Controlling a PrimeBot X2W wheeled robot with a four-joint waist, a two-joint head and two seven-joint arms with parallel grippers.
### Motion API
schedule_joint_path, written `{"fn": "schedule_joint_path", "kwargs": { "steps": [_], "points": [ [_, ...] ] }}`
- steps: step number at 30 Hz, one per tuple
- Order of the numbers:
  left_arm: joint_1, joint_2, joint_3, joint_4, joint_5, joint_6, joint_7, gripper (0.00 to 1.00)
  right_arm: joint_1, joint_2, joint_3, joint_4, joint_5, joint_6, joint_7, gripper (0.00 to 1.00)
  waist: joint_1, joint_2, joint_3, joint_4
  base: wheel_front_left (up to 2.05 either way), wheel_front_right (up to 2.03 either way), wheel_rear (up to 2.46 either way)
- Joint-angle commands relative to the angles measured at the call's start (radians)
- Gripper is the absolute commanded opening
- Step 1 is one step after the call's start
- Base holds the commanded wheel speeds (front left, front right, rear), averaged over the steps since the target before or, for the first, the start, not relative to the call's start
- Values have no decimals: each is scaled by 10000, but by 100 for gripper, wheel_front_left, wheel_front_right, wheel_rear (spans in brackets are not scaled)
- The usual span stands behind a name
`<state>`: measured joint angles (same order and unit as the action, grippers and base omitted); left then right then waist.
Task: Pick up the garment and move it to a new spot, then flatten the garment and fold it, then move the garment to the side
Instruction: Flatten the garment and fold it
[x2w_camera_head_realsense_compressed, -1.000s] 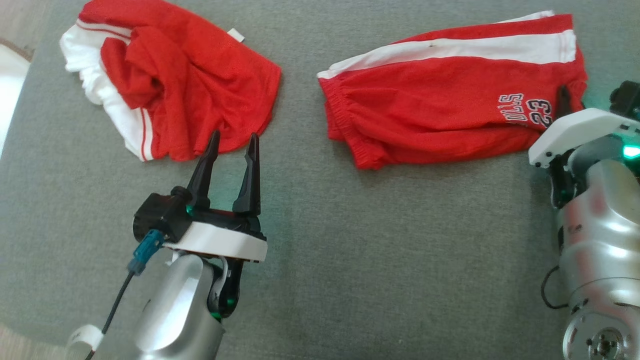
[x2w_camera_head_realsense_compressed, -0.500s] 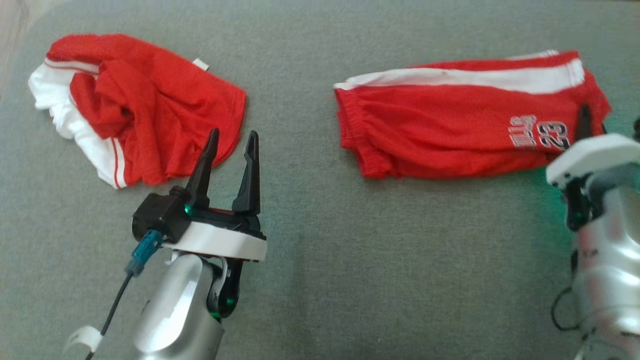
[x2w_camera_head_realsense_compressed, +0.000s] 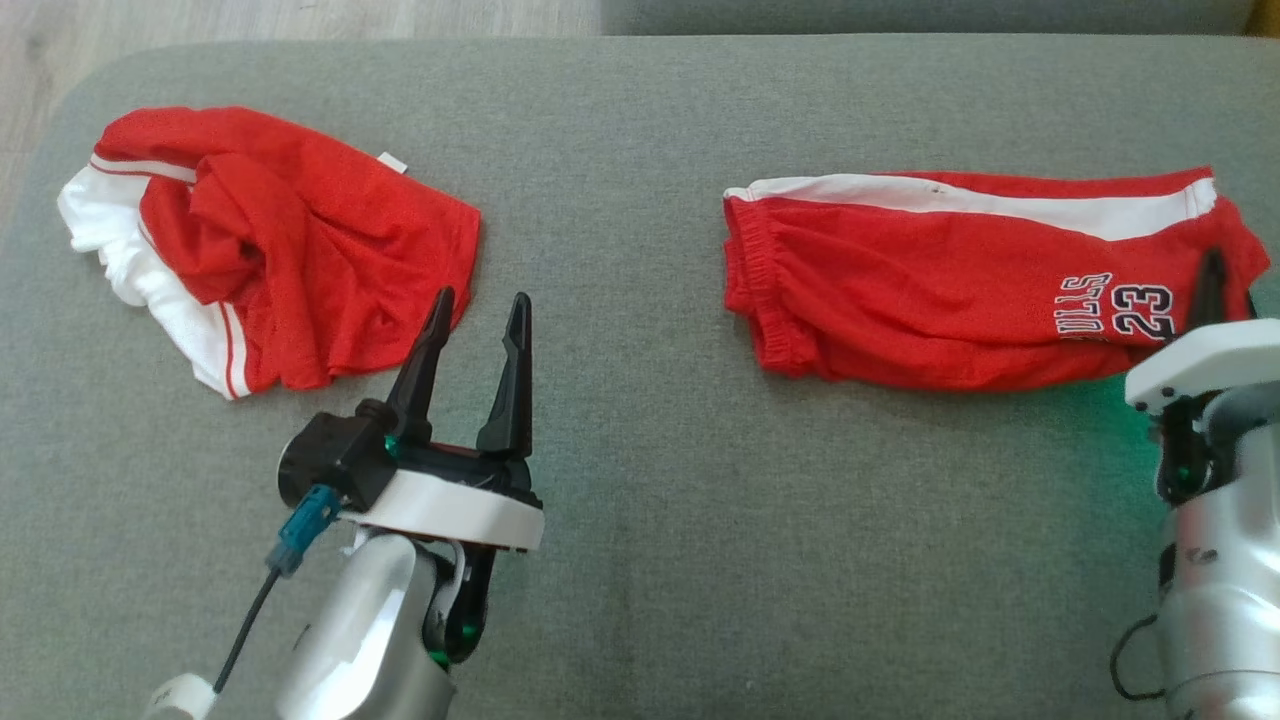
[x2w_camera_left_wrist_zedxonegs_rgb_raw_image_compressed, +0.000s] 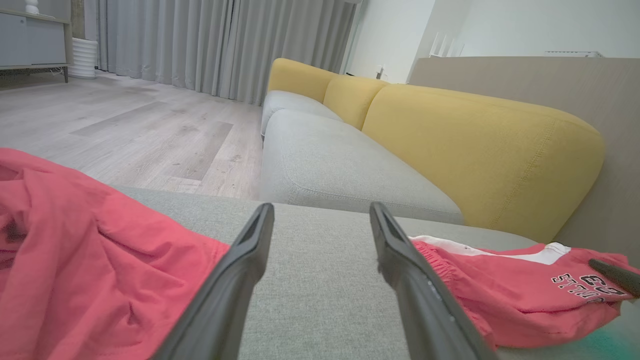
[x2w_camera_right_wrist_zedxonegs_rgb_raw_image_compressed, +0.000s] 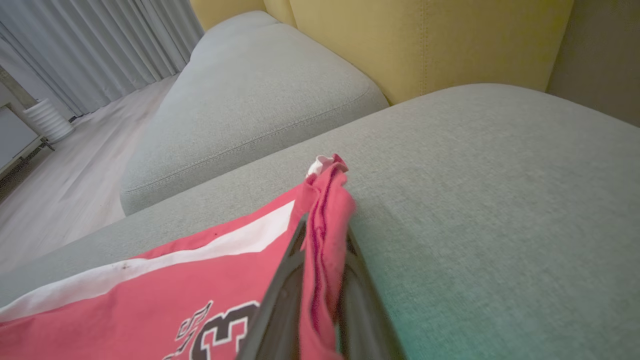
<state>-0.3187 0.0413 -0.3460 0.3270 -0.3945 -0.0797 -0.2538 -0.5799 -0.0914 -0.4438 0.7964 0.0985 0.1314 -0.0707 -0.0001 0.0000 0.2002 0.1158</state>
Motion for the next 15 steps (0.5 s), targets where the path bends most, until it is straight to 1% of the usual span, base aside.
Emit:
{"fn": "schedule_joint_path", "kwargs": {
  "steps": [1,7,12,15],
  "points": [
    [-212,89,272,-291,143,-16,-80,100,-231,101,362,-485,70,-7,-136,0,1,0,-9,44,0,0,0],
    [-151,89,297,-157,153,-28,-80,100,-414,303,1106,-917,361,-7,-329,0,1,0,-260,207,0,0,0],
    [-66,89,288,-114,87,0,-80,100,-403,390,2194,-1184,772,-7,-342,0,1,0,-541,400,0,0,0],
    [-7,89,248,-99,48,22,-80,100,-384,404,2937,-1276,1252,-7,-332,0,1,0,-652,554,0,0,0]
  ]
}}
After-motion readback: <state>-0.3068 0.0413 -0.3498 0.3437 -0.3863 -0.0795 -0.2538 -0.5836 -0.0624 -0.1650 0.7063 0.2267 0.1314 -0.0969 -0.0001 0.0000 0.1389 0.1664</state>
